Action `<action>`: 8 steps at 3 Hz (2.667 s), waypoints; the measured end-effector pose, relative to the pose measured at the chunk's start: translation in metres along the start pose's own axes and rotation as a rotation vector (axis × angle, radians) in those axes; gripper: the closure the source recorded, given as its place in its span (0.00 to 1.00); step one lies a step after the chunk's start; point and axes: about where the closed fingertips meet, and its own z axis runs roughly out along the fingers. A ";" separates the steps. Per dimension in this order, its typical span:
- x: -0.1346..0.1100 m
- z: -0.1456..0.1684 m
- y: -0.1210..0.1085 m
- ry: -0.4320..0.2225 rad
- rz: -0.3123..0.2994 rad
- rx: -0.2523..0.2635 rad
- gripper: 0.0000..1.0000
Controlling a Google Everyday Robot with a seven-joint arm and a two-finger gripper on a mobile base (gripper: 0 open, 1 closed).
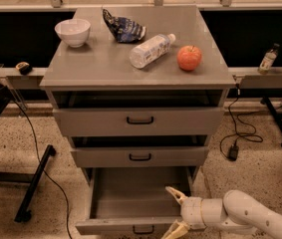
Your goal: Close bottom drawer
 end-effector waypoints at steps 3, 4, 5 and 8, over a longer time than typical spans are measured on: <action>0.147 0.042 0.015 0.124 0.050 -0.161 0.00; 0.146 0.042 0.015 0.124 0.050 -0.161 0.00; 0.156 0.059 0.019 0.091 0.043 -0.192 0.03; 0.180 0.055 0.018 0.028 -0.065 -0.109 0.73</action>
Offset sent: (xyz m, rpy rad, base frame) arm -0.0185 -0.0452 -0.1886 -0.1645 0.2467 0.1106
